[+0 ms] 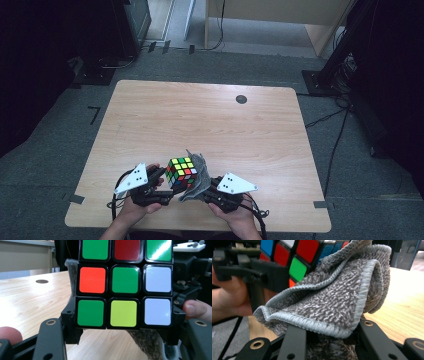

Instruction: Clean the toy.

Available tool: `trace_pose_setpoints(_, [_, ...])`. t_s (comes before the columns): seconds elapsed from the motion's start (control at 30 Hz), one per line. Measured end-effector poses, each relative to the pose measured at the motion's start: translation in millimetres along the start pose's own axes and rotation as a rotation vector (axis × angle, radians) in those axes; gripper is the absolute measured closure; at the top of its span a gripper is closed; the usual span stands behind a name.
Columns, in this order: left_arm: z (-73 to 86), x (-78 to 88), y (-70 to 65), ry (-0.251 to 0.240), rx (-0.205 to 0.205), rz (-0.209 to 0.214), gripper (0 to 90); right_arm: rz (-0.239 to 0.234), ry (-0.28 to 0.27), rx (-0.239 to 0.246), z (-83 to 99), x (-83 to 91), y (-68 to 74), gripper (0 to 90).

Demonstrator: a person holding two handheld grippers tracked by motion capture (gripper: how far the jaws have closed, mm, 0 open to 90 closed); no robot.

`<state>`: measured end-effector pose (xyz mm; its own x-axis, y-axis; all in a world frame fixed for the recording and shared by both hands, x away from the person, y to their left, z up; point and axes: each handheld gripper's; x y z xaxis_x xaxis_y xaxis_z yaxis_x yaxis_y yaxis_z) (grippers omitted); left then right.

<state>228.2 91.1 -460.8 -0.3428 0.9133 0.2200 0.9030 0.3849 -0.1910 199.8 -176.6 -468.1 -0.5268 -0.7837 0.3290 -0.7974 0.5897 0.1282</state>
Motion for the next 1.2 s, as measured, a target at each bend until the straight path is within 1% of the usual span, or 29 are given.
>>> trace_pose_setpoints(0.03, [0.5, -0.1, 0.4, 0.001, 0.001, 0.001, 33.8, 0.009, -0.001, 0.005, -1.7, 1.7, -0.8, 71.9])
trace_pose_setpoints(0.07, [0.9, -0.7, 0.1, 0.006, 0.000, 0.001, 33.9, 0.023, -0.016, 0.009, -3.9, 4.6, -2.3, 71.9])
trace_pose_setpoints(0.1, [1.3, -1.5, -0.4, 0.013, -0.007, 0.002, 33.9, 0.033, -0.045, -0.002, -6.0, 8.5, -4.3, 71.9])
trace_pose_setpoints(0.13, [1.7, -2.3, -1.3, 0.017, -0.013, 0.001, 33.9, 0.031, -0.075, -0.027, -7.6, 12.2, -6.7, 72.0])
trace_pose_setpoints(0.17, [1.7, -2.9, -2.1, 0.015, -0.013, 0.000, 33.9, 0.030, -0.091, -0.040, -8.5, 14.4, -7.9, 72.0])
trace_pose_setpoints(0.2, [1.1, -3.2, -2.7, 0.017, -0.012, -0.003, 33.9, 0.031, -0.089, -0.032, -8.3, 14.4, -7.6, 72.0])
trace_pose_setpoints(0.27, [0.5, -2.6, -2.6, 0.012, -0.016, -0.012, 33.8, 0.017, -0.065, -0.023, -4.7, 9.7, -4.6, 72.0])
trace_pose_setpoints(0.3, [0.2, -1.5, -1.8, 0.006, -0.012, -0.016, 33.8, 0.005, -0.047, -0.025, -2.4, 6.4, -2.4, 71.9])
trace_pose_setpoints(0.37, [-1.0, 1.1, 0.7, -0.005, 0.000, -0.029, 33.8, -0.019, 0.009, 0.001, 1.3, -0.9, 1.9, 71.8])
trace_pose_setpoints(0.4, [-1.2, 2.1, 1.9, -0.008, 0.004, -0.031, 33.8, -0.018, 0.031, 0.024, 2.2, -3.3, 4.3, 71.8])
trace_pose_setpoints(0.43, [-1.2, 2.9, 2.8, -0.010, 0.007, -0.030, 33.8, -0.012, 0.040, 0.042, 2.0, -4.1, 6.2, 71.8])
trace_pose_setpoints(0.5, [-0.8, 3.5, 3.1, -0.009, 0.005, -0.031, 33.9, 0.013, 0.038, 0.065, -2.1, -1.0, 6.1, 71.7])
trace_pose_setpoints(0.53, [-0.5, 3.0, 2.9, -0.003, 0.000, -0.034, 33.9, 0.031, 0.015, 0.066, -4.9, 3.0, 4.2, 71.7])
trace_pose_setpoints(0.57, [0.1, 2.1, 2.3, 0.004, -0.004, -0.035, 33.9, 0.041, -0.019, 0.046, -7.5, 7.6, 1.3, 71.8])
trace_pose_setpoints(0.6, [0.6, 0.9, 1.5, 0.009, -0.008, -0.036, 33.9, 0.044, -0.055, 0.014, -9.2, 11.7, -1.6, 71.8])
trace_pose_setpoints(0.63, [0.8, -0.2, 0.7, 0.012, -0.009, -0.037, 33.9, 0.047, -0.075, -0.004, -10.0, 14.2, -3.7, 71.8])
trace_pose_setpoints(0.7, [0.4, -1.6, -0.8, 0.014, -0.008, -0.030, 33.9, 0.044, -0.059, 0.009, -8.3, 12.8, -3.6, 71.7])
trace_pose_setpoints(0.77, [-0.5, -1.1, -1.4, 0.003, -0.005, -0.018, 33.8, 0.010, -0.028, 0.024, -2.8, 5.7, -0.5, 71.5])
trace_pose_setpoints(0.87, [-1.3, 1.4, 0.3, -0.006, -0.002, -0.029, 33.8, -0.034, 0.057, 0.075, 3.3, -5.6, 7.9, 71.4])
trace_pose_setpoints(0.93, [-0.7, 1.8, 1.3, -0.003, -0.001, -0.033, 33.8, -0.031, 0.084, 0.108, 4.3, -8.6, 11.1, 71.5])
trace_pose_setpoints(0.97, [-0.5, 1.8, 1.1, -0.004, -0.006, -0.035, 33.9, -0.020, 0.089, 0.119, 3.4, -7.8, 11.0, 71.6])
trace_pose_setpoints(1.0, [-0.5, 1.7, 0.6, -0.005, -0.009, -0.038, 33.9, 0.000, 0.085, 0.128, 1.4, -5.4, 10.0, 71.6])
trace_pose_setpoints(1.03, [-0.6, 1.6, 0.2, 0.000, -0.016, -0.038, 33.9, 0.020, 0.062, 0.121, -0.9, -1.7, 7.7, 71.6])
trace_pose_setpoints(1.1, [-0.1, 0.8, -0.6, 0.000, -0.014, -0.034, 33.9, 0.034, -0.022, 0.061, -5.1, 6.8, 1.0, 71.7])
trace_pose_setpoints(1.13, [-0.4, 0.6, -0.7, -0.003, -0.008, -0.030, 33.9, 0.033, -0.046, 0.041, -6.0, 9.1, -0.4, 71.7])
trace_pose_setpoints(1.17, [-1.0, 0.7, -0.6, -0.006, -0.003, -0.029, 33.9, 0.031, -0.044, 0.050, -5.7, 8.7, 0.5, 71.6])
trace_pose_setpoints(1.2, [-1.7, 1.0, -0.7, -0.014, 0.002, -0.033, 33.8, 0.022, -0.027, 0.066, -4.3, 6.2, 2.4, 71.5])
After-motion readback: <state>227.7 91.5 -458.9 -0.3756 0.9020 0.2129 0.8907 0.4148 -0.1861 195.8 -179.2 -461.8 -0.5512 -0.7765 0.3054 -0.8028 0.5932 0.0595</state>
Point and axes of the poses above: each handheld gripper's, and its own axes: x roughly backward along the jaws, z roughly out of its underside, y roughly to its left, and after that the axes turned 4 degrees about y, right-handed
